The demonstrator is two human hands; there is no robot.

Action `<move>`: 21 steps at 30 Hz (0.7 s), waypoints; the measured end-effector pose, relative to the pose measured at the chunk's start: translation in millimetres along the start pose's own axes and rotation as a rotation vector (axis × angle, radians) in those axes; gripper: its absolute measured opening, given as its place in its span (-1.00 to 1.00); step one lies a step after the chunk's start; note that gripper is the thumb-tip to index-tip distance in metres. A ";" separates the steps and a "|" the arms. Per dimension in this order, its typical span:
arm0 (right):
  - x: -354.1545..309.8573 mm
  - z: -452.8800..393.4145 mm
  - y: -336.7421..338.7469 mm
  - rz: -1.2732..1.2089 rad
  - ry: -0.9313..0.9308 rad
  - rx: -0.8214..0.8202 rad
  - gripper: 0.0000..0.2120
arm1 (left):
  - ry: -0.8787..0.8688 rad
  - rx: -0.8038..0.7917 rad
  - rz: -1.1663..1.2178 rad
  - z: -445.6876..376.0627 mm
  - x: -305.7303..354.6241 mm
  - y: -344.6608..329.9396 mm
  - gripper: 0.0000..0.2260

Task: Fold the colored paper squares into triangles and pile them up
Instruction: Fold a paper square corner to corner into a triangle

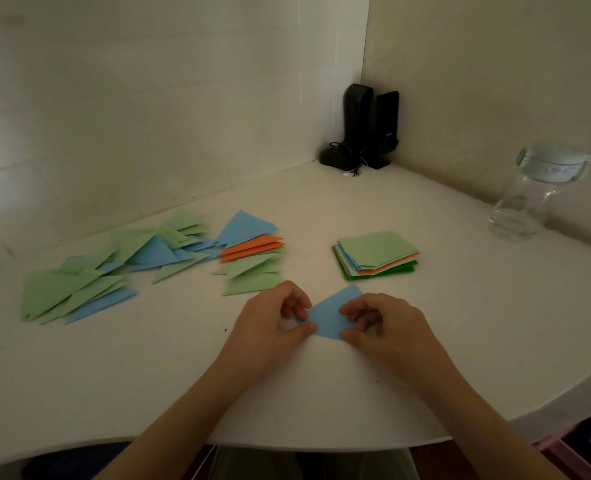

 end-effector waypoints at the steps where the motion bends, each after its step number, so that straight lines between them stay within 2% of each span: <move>1: 0.4 1.3 0.2 0.015 0.016 -0.002 -0.73 | 0.000 -0.010 0.008 0.0 -0.4 0.9 -0.79; 7: -1.8 0.0 -5.6 0.076 0.001 0.040 -0.89 | -0.069 -0.041 0.008 5.7 -1.0 6.0 -0.79; 13: -9.2 0.0 -16.5 0.176 0.017 -0.038 -0.91 | -0.219 -0.196 -0.135 15.3 -4.9 11.1 -0.60; 17: -15.6 -3.5 -10.3 0.174 0.036 -0.140 -0.95 | -0.331 -0.109 -0.243 21.1 -3.8 10.0 -0.61; 21: -20.8 -9.0 -10.9 0.247 0.092 -0.202 -0.91 | -0.425 -0.001 -0.364 18.6 -5.9 9.1 -0.76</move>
Point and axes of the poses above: each hand's wrist, its own z-axis away from the middle knuckle, its own y-axis out of the back of the hand, x = y × z, the point moved 2 cm from there along -z, towards the middle knuckle, and after that the axes turned 3 degrees about -z, right-handed, at the moved point
